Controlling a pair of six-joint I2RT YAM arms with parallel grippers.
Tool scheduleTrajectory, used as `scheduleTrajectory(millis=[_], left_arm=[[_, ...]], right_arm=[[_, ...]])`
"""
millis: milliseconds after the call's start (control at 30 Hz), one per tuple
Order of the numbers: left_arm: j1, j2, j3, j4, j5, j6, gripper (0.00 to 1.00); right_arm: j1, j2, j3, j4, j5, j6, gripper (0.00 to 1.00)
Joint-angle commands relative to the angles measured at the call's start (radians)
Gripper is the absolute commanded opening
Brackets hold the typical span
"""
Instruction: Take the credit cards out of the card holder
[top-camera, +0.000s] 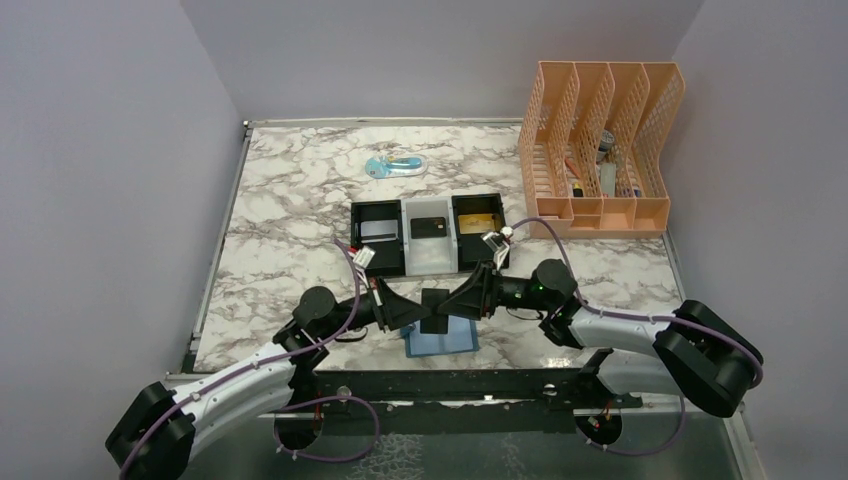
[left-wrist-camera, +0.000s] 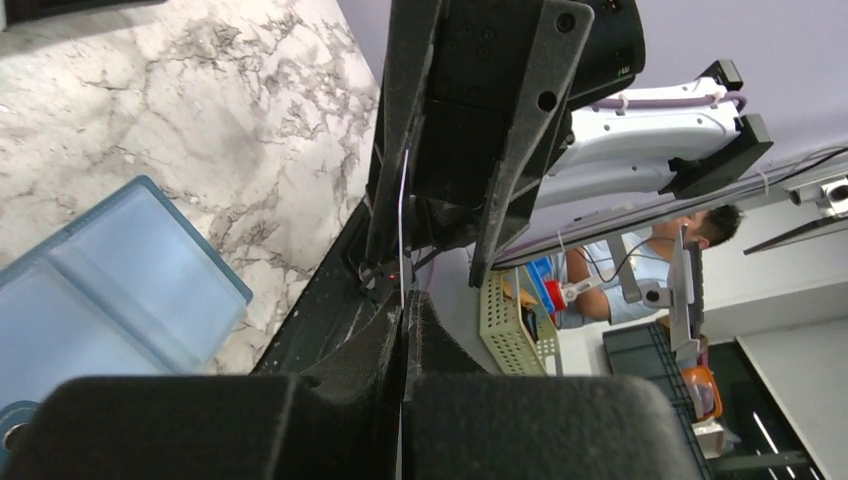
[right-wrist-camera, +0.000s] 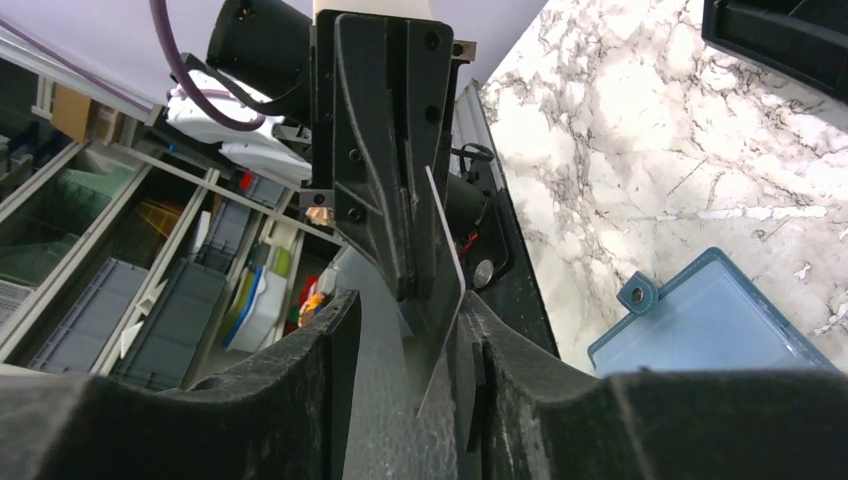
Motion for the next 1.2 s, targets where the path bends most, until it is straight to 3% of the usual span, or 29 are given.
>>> scheduleTrajectory(millis=[0,633,800,967,1067,1167], left_arm=[[-0.045,-0.012,0.002,0.046,-0.052,-0.006,0.0],[-0.103,-0.096,-0.035,0.045,-0.139,-0.031,0.0],[-0.125,-0.098,-0.041,0.045,-0.158,-0.03,0.0],[-0.126,-0.127,-0.077,0.044,-0.186,-0.051,0.01],[-0.128,-0.153,-0.094,0.022,-0.205,-0.047,0.21],[-0.127,-0.178,-0.081,-0.047,-0.218,-0.024,0.5]], right_arm=[[0.015,0.014,0.013,0.056,-0.028,0.034,0.36],[0.066,-0.047,-0.034,0.041,-0.014,0.078,0.14],[0.073,-0.026,-0.036,0.08,-0.003,0.094,0.01],[0.074,-0.085,-0.043,-0.015,0.06,0.066,0.01],[0.073,-0.173,-0.048,-0.175,0.15,0.025,0.01],[0.073,-0.264,-0.043,-0.343,0.247,-0.021,0.01]])
